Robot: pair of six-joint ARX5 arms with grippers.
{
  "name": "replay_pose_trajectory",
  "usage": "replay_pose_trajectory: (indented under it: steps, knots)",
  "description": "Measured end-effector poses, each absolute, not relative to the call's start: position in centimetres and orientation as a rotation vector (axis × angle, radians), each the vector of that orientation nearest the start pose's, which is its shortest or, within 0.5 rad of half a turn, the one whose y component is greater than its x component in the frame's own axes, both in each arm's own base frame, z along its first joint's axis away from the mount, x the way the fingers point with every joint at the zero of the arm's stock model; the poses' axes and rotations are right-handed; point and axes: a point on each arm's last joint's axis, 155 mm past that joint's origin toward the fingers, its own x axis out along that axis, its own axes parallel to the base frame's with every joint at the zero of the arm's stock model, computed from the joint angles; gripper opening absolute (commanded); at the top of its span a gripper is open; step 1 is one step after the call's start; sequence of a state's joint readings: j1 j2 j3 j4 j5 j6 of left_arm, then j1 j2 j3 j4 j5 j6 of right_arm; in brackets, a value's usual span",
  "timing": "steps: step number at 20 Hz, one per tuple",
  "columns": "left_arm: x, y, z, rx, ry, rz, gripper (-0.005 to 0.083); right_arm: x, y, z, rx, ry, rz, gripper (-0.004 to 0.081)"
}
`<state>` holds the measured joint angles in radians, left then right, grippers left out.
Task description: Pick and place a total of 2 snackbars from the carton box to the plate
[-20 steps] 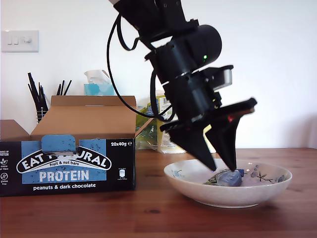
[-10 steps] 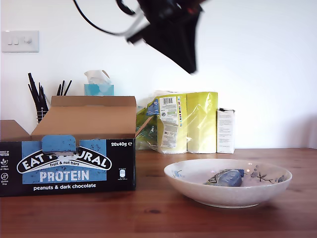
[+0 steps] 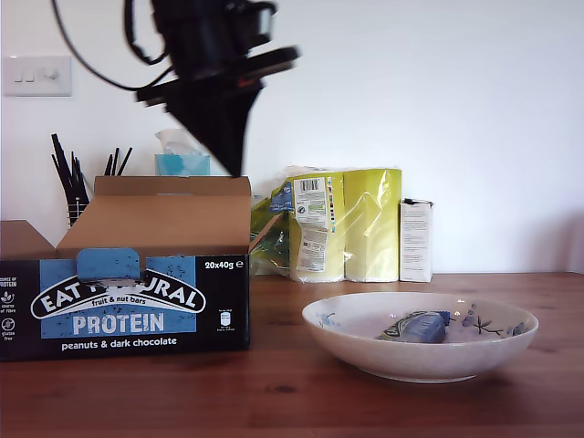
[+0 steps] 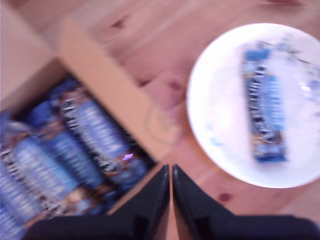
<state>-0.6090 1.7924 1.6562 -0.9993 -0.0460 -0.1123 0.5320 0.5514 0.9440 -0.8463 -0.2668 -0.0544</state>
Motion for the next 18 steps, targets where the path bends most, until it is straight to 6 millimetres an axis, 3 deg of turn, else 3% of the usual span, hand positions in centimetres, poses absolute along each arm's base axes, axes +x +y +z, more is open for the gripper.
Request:
replay_pose_trajectory:
  steps: [5, 6, 9, 10, 15, 18]
  knots:
    - [38.4, -19.5, 15.4, 0.19, 1.141, -0.298, -0.0004, 17.1, 15.4, 28.4, -0.118, 0.44, 0.786, -0.0013]
    - [38.7, -19.0, 15.5, 0.178, 1.142, -0.284, 0.0061, 17.2, 15.5, 28.1, -0.125, 0.45, 0.787, -0.0013]
    - [39.1, -18.5, 15.5, 0.139, 1.139, -0.254, 0.0578, 17.8, 15.9, 27.4, -0.146, 0.48, 0.79, -0.0013]
    - [39.4, -18.5, 15.7, 0.13, 1.127, -0.252, 0.0625, 17.9, 15.9, 27.2, -0.147, 0.488, 0.79, -0.0013]
    - [40.5, -17.6, 15.9, 0.082, 1.108, -0.216, 0.0624, 18.1, 16.0, 27.0, -0.17, 0.487, 0.795, -0.0013]
    - [41.1, -16.7, 14.8, 0.062, 1.131, -0.189, 0.0628, 18.3, 16.2, 27.2, -0.171, 0.478, 0.796, -0.0013]
